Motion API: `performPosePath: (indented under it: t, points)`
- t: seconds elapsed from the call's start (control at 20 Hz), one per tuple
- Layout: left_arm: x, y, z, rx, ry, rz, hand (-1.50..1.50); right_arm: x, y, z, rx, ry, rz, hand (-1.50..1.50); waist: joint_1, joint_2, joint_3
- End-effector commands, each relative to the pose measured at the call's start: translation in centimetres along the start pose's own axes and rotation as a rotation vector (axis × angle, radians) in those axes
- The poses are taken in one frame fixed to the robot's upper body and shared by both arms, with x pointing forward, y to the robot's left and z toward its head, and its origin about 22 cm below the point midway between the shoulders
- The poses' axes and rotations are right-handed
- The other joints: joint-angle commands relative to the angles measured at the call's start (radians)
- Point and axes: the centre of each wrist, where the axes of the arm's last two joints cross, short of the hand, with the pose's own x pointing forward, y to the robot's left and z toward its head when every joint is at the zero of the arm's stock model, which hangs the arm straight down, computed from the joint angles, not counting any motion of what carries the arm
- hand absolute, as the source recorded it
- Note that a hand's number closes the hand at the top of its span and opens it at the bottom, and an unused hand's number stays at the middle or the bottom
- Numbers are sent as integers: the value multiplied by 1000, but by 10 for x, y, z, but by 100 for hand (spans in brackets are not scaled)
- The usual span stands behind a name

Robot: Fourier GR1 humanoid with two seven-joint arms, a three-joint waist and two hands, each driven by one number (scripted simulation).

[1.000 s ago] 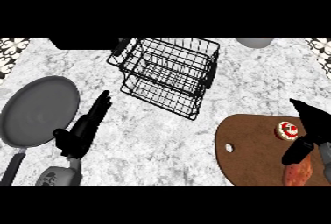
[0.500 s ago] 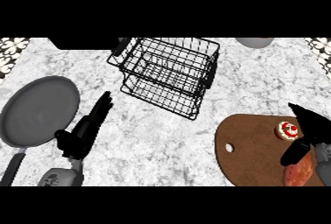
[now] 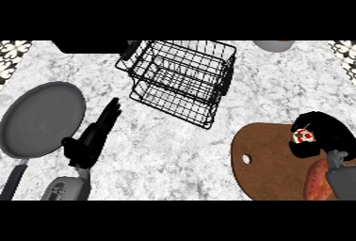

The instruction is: Pick the cupcake from the cutting board and place it in the tiered basket

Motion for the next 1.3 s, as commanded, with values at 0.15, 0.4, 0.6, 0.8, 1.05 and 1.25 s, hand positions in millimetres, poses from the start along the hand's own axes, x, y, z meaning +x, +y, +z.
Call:
performPosePath:
  t: [0.15,0.4,0.6,0.8,1.05,1.25]
  points:
    - [5,-12,-11,-10,-3,4,0,-2,17,17,-38,-29,10,150,-4,0,2]
    - [1,-17,2,3,-9,9,0,-33,34,64,-72,54,33,150,-15,-3,1]
    - [-1,15,11,3,-6,-4,0,-17,25,80,-156,57,14,150,-6,-1,1]
    - [21,0,-10,8,-12,7,0,-17,21,88,-299,14,-90,150,-10,-1,2]
    - [1,4,5,19,16,16,0,21,-21,132,-360,-229,-454,150,-16,-6,1]
    - [7,-1,3,1,11,3,0,32,-57,165,-481,-313,-435,150,-5,-3,0]
